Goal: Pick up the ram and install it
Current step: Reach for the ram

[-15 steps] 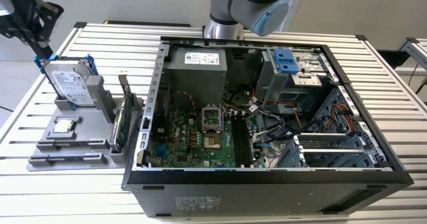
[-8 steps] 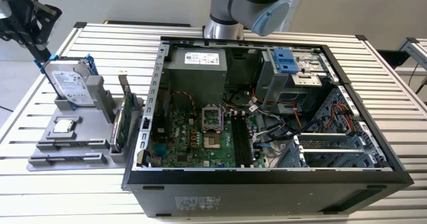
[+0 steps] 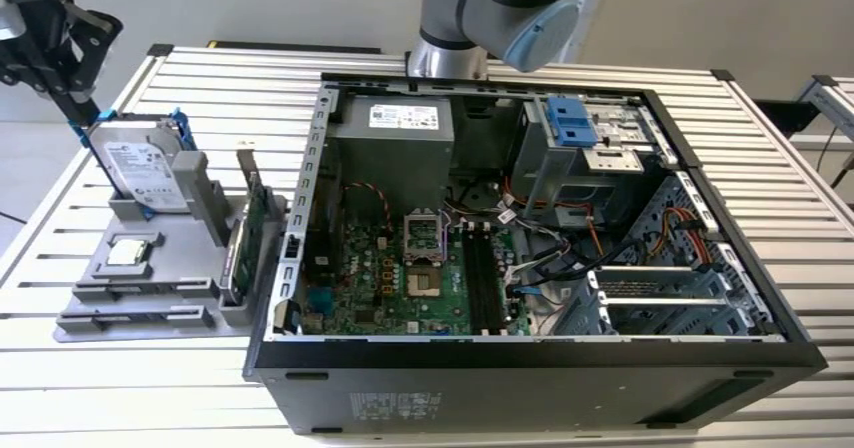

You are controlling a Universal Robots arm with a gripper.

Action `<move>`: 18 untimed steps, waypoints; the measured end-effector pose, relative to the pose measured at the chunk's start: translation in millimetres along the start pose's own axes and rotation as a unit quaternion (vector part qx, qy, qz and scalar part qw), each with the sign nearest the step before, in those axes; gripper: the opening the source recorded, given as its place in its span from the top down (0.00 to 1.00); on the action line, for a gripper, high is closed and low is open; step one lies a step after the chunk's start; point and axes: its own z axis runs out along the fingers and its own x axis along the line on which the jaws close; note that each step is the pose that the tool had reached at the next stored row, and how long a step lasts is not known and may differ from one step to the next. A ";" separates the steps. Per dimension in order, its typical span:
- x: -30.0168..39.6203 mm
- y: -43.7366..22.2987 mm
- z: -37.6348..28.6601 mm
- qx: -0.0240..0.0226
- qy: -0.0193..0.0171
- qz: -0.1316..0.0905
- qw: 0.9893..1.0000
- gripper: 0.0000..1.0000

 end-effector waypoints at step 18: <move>-0.6 -24.3 -0.7 0.000 0.001 -0.014 1.000 1.00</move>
